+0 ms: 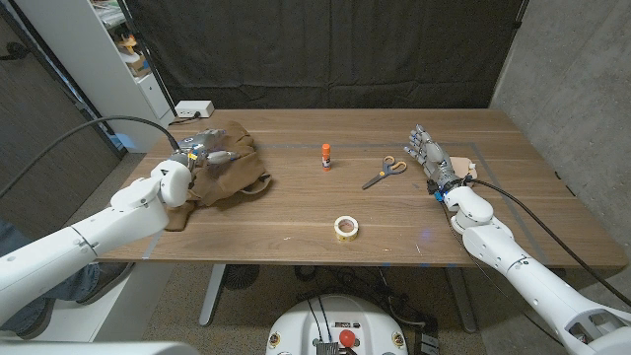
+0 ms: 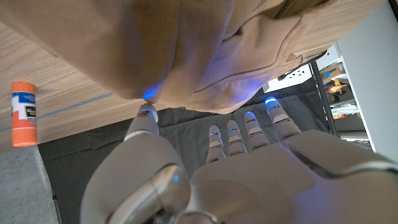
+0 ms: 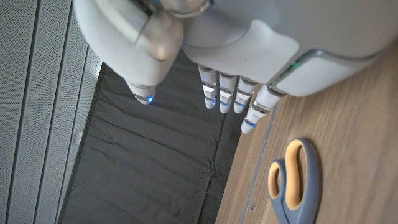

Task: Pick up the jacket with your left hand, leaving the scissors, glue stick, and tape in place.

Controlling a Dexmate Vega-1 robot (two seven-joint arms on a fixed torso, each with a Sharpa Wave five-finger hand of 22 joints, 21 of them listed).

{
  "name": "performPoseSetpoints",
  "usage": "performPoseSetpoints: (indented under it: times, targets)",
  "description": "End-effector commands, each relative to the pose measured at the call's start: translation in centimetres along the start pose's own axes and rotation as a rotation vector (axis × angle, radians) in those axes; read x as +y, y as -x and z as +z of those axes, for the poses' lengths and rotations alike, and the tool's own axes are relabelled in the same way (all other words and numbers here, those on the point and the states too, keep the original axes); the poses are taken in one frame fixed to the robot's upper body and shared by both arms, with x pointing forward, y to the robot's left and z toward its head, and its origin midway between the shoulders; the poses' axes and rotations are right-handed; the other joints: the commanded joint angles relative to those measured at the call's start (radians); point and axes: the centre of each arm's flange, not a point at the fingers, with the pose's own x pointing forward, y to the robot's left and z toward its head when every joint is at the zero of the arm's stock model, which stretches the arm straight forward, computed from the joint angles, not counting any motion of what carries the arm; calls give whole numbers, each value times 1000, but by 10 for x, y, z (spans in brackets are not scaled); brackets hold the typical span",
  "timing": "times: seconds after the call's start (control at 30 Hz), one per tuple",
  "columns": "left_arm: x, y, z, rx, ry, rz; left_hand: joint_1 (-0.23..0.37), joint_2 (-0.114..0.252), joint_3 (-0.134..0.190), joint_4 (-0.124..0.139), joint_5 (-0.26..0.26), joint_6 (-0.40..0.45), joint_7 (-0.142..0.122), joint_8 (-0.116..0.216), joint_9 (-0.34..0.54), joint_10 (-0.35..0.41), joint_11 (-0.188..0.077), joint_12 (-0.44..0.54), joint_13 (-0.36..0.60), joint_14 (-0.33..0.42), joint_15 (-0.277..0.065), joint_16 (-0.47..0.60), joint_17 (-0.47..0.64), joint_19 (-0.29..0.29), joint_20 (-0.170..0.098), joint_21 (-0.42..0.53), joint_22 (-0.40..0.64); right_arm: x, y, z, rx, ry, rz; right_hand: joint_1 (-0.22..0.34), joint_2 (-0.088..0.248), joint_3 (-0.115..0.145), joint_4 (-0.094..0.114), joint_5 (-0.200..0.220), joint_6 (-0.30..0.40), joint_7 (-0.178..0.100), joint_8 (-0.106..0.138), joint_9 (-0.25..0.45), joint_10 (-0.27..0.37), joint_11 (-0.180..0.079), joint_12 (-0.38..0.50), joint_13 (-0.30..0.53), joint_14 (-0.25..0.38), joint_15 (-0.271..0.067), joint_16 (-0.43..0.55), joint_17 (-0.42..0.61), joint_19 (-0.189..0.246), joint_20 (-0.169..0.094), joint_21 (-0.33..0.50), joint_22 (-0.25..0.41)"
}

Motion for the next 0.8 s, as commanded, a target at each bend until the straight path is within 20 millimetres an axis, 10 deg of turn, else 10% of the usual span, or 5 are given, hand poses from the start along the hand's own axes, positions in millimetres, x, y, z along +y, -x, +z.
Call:
performPoseSetpoints:
  times: [0.03, 0.8]
  targets:
    - [-12, 4, 1, 14, 4, -38, 10, 0, -1, -3, 8, 5, 0, 7, 4, -9, 2, 5, 5, -1, 9, -1, 6, 5, 2, 5, 3, -2, 1, 0, 4, 3, 7, 5, 7, -4, -2, 7, 8, 0, 8, 2, 6, 0, 8, 1, 6, -2, 2, 1, 4, 4, -2, 5]
    - [-45, 3, 7, 33, 44, -90, 22, -3, 0, -5, 12, 3, -1, 5, 4, -15, 4, 5, 6, -1, 10, -1, 6, 13, 3, 3, 2, -8, 5, -9, 25, -4, 6, 5, 8, -6, -4, 8, 8, 0, 8, 2, 6, -2, 8, 1, 7, -2, 3, 1, 4, 4, -4, 5]
